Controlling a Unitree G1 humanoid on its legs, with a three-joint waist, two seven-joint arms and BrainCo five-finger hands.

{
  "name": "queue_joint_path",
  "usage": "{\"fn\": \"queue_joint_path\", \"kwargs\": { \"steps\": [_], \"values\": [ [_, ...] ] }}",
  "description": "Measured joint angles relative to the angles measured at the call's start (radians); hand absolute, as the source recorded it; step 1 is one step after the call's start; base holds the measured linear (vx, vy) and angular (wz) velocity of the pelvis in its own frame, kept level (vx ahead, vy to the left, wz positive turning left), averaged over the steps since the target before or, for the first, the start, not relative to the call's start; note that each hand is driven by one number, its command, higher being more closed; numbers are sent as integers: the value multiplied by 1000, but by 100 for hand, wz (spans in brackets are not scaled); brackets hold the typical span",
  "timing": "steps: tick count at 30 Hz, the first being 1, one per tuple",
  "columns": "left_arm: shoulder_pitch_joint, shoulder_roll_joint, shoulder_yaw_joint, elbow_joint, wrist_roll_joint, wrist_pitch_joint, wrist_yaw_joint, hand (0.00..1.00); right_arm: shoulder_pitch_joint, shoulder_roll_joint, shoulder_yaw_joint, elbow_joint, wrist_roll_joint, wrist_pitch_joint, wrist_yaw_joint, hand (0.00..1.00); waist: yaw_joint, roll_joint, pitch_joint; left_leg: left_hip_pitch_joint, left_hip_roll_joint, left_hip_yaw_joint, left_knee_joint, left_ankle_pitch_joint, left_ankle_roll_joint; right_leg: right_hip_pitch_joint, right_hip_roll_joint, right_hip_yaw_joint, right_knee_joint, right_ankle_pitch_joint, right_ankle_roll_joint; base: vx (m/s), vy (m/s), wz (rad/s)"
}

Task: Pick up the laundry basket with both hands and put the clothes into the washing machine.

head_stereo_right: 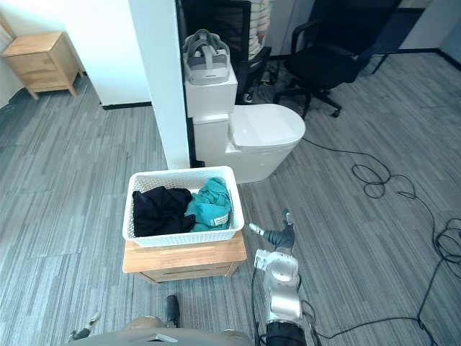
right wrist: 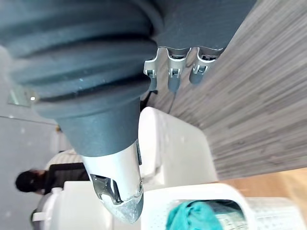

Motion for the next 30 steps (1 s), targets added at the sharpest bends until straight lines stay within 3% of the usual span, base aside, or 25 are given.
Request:
{"fn": "queue_joint_path", "kwargs": {
  "steps": [3, 7, 11, 15, 19, 21, 23, 27, 30],
  "values": [
    [-70, 31, 56, -104, -63, -3, 37, 0, -91, -45, 44, 0, 1, 0, 1, 0, 6, 21, 35, -30, 4, -15, 5, 12, -1, -34, 3, -11, 27, -1, -1, -62, 5, 17],
    [-311, 147, 55, -189, -126, -11, 82, 0, -262, -77, 142, 12, 15, 11, 5, 0, 2, 41, 115, -108, 18, -18, 29, 35, -7, -142, 4, -12, 121, -16, -17, -133, 1, 4],
    [-600, 262, -62, -191, -171, -4, 111, 0, -404, -103, 194, 18, 61, 27, 27, 0, -1, 41, 209, -153, 28, -8, 51, 48, -8, -214, -2, -6, 202, -30, -25, -133, -8, -1],
    [-778, 286, -111, -156, -179, 40, 119, 0, -472, -134, 196, 19, 111, 51, 24, 0, -8, 37, 246, -192, 40, 43, 65, 45, -4, -269, -10, 2, 239, -31, -25, -54, -15, -9],
    [-968, 327, -110, 59, -113, 149, 109, 0, -536, -140, 203, 31, 155, 73, 26, 0, -24, 28, 275, -232, 52, 88, 87, 43, 1, -316, -14, 10, 261, -31, -25, 6, -20, -8],
    [-1056, 331, -103, 150, -24, 240, 56, 0, -593, -139, 208, 53, 168, 102, 39, 0, -28, 22, 306, -238, 57, 99, 105, 37, 4, -322, -14, 20, 267, -31, -26, 48, -18, -11],
    [-1101, 332, -93, 183, 45, 295, 1, 0, -623, -135, 215, 52, 178, 103, 44, 0, -28, 18, 311, -262, 63, 109, 121, 31, 5, -346, -12, 29, 273, -31, -26, 46, -15, -11],
    [-1166, 333, -89, 222, 191, 374, -98, 0, -638, -134, 215, 44, 177, 106, 70, 0, -27, 16, 333, -288, 79, 124, 167, 11, 1, -359, -6, 39, 276, -30, -27, 62, -22, -10],
    [-1190, 342, -87, 223, 305, 385, -151, 0, -637, -135, 203, 5, 174, 107, 71, 0, -26, 17, 335, -313, 90, 132, 177, 8, 2, -387, 6, 55, 278, -28, -30, 65, -22, -12]
  ]
}}
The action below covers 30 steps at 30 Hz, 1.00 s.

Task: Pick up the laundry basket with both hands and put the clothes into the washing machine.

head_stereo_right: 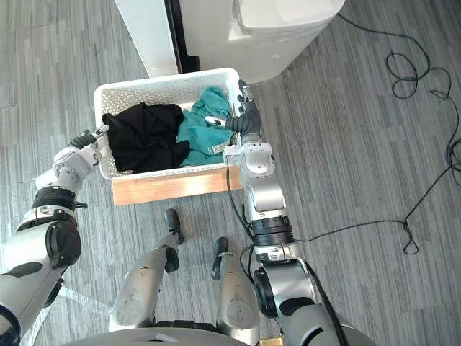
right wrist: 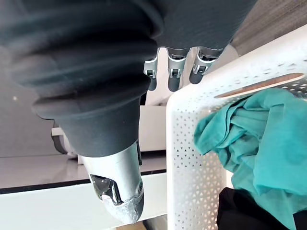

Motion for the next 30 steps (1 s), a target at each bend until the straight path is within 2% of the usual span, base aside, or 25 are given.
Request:
{"fn": "queue_joint_path", "kwargs": {
  "steps": [6, 13, 18, 24, 30],
  "values": [
    [-13, 48, -75, 3, 8, -3, -125, 0, -1, -6, -71, -5, 2, 3, 21, 0, 10, 0, 0, -15, 15, -6, 6, 0, -4, -14, 15, 3, 0, 4, -6, 42, -31, -1],
    [-65, 66, -148, 22, 83, 24, -250, 0, -39, 3, -136, 12, 3, 96, 64, 0, 19, 2, 4, -25, 13, -8, -16, 20, -12, -32, 18, 2, -5, 8, -9, 4, -4, -1],
    [-66, 67, -168, 17, 87, 26, -277, 0, -148, 2, -212, 87, 5, 116, 93, 0, 20, 7, 7, -29, 17, -3, -72, 55, -13, -57, 32, 8, -26, 34, -13, -11, -13, -7],
    [-64, 67, -167, 15, 83, 22, -270, 0, -194, -5, -255, 224, 80, 129, 135, 0, 21, 18, 16, -33, 17, 6, -82, 65, -16, -70, 34, 16, -26, 36, -15, -6, -20, -4],
    [-62, 81, -179, 15, 65, -19, -248, 0, -262, -83, -223, 341, 158, 112, 228, 0, 20, 29, 22, -39, 18, 18, -105, 81, -12, -90, 41, 28, -32, 48, -16, -3, -25, -7]
  ]
}}
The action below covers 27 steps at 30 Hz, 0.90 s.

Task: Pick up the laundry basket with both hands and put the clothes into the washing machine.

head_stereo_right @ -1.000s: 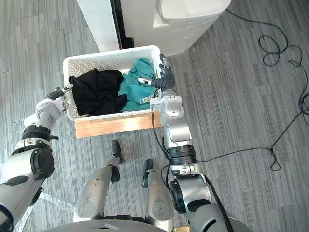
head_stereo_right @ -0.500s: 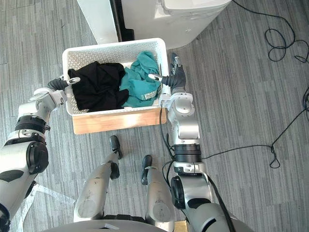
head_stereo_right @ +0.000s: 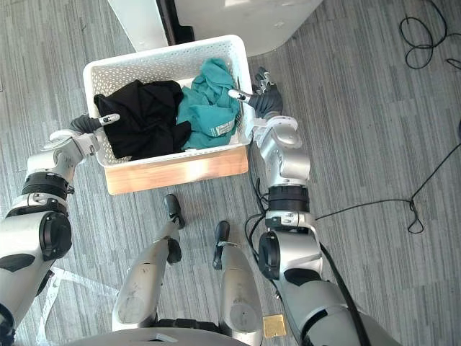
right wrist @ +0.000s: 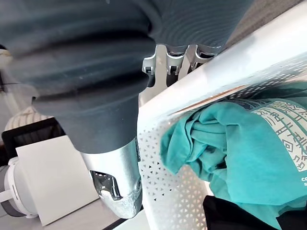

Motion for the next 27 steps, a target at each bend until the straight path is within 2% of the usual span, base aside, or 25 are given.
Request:
{"fn": "queue_joint_path", "kwargs": {
  "steps": [5, 8, 18, 19, 20, 27],
  "values": [
    [0, 5, -61, 3, -1, -21, 21, 0, -52, -58, 48, 159, -3, -4, 36, 0, 2, 0, 0, -6, 0, -11, -10, 11, -3, -3, 3, -9, -2, 1, 0, 7, -39, 6],
    [0, 6, -85, 4, -18, -38, 42, 0, -90, -91, 90, 254, -22, -3, 87, 0, -1, 0, 0, -14, 0, -26, -10, 15, -4, -4, 4, -22, -2, 1, -1, 6, -50, 11],
    [0, 15, -127, 4, -18, -67, 57, 0, -137, -141, 218, 364, -92, -2, 168, 0, 4, 7, 3, -21, 0, -27, -12, 18, -8, -10, 4, -23, -4, 3, -3, -2, -15, 1],
    [0, 16, -136, 4, -18, -69, 57, 0, -145, -151, 232, 371, -97, -2, 176, 100, 5, 11, 5, -22, 0, -28, -13, 18, -8, -11, 5, -23, -4, 3, -3, 0, 0, 0],
    [-1, 18, -146, 4, -18, -70, 57, 100, -149, -157, 238, 371, -99, -2, 183, 100, 4, 15, 7, -23, 0, -28, -14, 19, -7, -13, 5, -23, -5, 3, -4, 0, 0, 0],
    [-27, 55, -184, 11, 24, -73, 61, 100, -169, -192, 247, 376, -128, -9, 193, 100, 7, 19, 6, -48, 0, -34, -31, 41, -3, -45, 8, -29, 1, 4, -5, -18, -23, 2]
  ]
}}
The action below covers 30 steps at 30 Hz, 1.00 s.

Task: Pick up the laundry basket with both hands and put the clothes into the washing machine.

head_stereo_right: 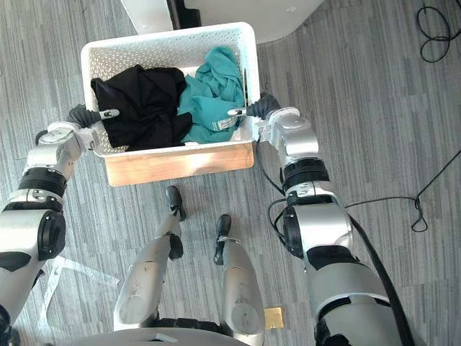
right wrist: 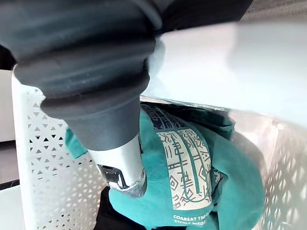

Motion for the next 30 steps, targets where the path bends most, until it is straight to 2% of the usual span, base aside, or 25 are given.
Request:
{"fn": "queue_joint_path", "kwargs": {
  "steps": [4, 8, 11, 15, 18, 20, 23, 25, 29, 30],
  "values": [
    [-1, -1, -7, -8, 38, 0, 28, 100, 0, 9, -10, -6, 0, 3, -45, 100, 3, 1, -1, 0, 0, -2, 3, 1, -1, 2, 0, -1, 0, 0, 0, -2, -15, 1],
    [0, -20, -4, -19, 81, 2, 71, 100, 5, 63, -114, -25, 6, 8, -135, 100, 2, 3, -2, 0, 1, 0, 3, 3, -3, 2, 0, 0, -1, 2, -3, -17, -10, -1],
    [25, -49, 9, -79, 108, 9, 119, 100, 39, 106, -192, -107, 41, 7, -217, 100, 4, 4, -2, 0, 1, 1, 3, 3, -4, 1, 0, 0, -1, 2, -3, 0, 0, 0],
    [123, -100, 32, -257, 115, 18, 190, 100, 134, 175, -255, -394, 110, 3, -324, 100, 5, 4, -2, 7, 1, 2, 2, 3, -3, 8, 0, 0, -4, 2, -3, 3, -8, 0],
    [238, -165, 44, -414, 113, 21, 243, 100, 287, 208, -253, -602, 133, -10, -387, 100, 3, 4, -2, 44, -3, -10, -4, 3, -3, 57, 0, -9, -25, 2, -3, 52, -35, 9],
    [360, -227, 40, -557, 91, 18, 296, 100, 459, 246, -236, -760, 157, -39, -436, 100, -6, 3, -2, 96, -6, -21, -17, 2, -3, 118, 0, -25, -42, 1, -2, 79, -46, 15],
    [554, -291, 27, -756, 5, -8, 330, 100, 680, 276, -204, -920, 169, -63, -466, 100, -13, 3, -3, 150, -4, -20, -15, -17, 2, 183, 4, -26, -62, -2, 2, 63, -51, 1],
    [665, -312, -5, -834, -44, -20, 330, 100, 795, 294, -193, -973, 169, -75, -466, 100, -21, 1, -5, 194, -4, -17, -12, -35, 1, 228, 5, -24, -70, -3, 4, 40, -27, -4],
    [988, -328, -90, -996, -143, -37, 326, 100, 1037, 316, -183, -998, 167, -109, -415, 100, -47, -14, -119, 240, -5, 17, 6, -97, -3, 295, 15, 31, -143, -1, 12, 73, 2, -30],
    [1072, -325, -118, -1031, -156, -39, 317, 100, 1108, 316, -192, -998, 167, -116, -377, 100, -73, -22, -151, 264, -1, 31, 28, -120, -6, 328, 17, 54, -164, 4, 17, 91, 4, -38]
  ]
}}
